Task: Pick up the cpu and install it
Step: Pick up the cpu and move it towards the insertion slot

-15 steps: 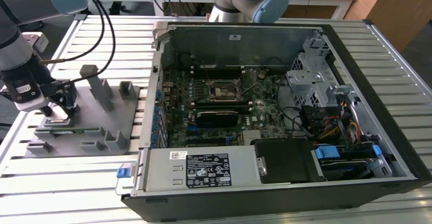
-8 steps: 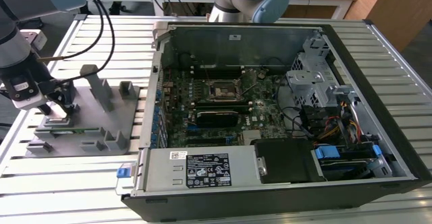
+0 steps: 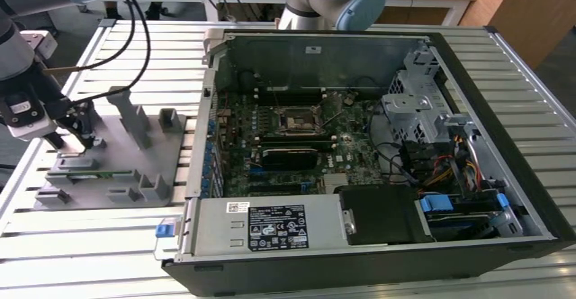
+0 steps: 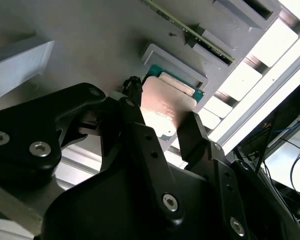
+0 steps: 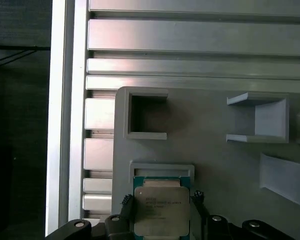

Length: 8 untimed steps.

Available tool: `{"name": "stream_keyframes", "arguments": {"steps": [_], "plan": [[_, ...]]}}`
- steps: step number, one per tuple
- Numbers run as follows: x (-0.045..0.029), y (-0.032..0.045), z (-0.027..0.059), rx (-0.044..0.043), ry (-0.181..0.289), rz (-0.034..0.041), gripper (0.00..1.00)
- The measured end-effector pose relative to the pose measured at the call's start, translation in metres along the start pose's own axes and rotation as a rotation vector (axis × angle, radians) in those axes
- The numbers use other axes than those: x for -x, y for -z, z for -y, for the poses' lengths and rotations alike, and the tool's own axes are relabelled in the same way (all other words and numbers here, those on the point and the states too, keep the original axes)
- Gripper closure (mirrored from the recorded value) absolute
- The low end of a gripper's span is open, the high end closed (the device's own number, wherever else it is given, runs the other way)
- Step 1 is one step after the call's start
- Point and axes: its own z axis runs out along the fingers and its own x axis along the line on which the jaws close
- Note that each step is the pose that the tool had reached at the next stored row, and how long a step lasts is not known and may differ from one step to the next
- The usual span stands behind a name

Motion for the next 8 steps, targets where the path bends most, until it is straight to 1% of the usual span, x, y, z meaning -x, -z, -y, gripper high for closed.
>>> {"name": "stream_keyframes", "arguments": {"steps": [3,8], "plan": [[0.0,0.0062,-0.0001,0.0,0.0,-0.0002,0.47],[0.0001,0.0129,-0.0002,0.0,0.0,-0.0005,0.47]]}}
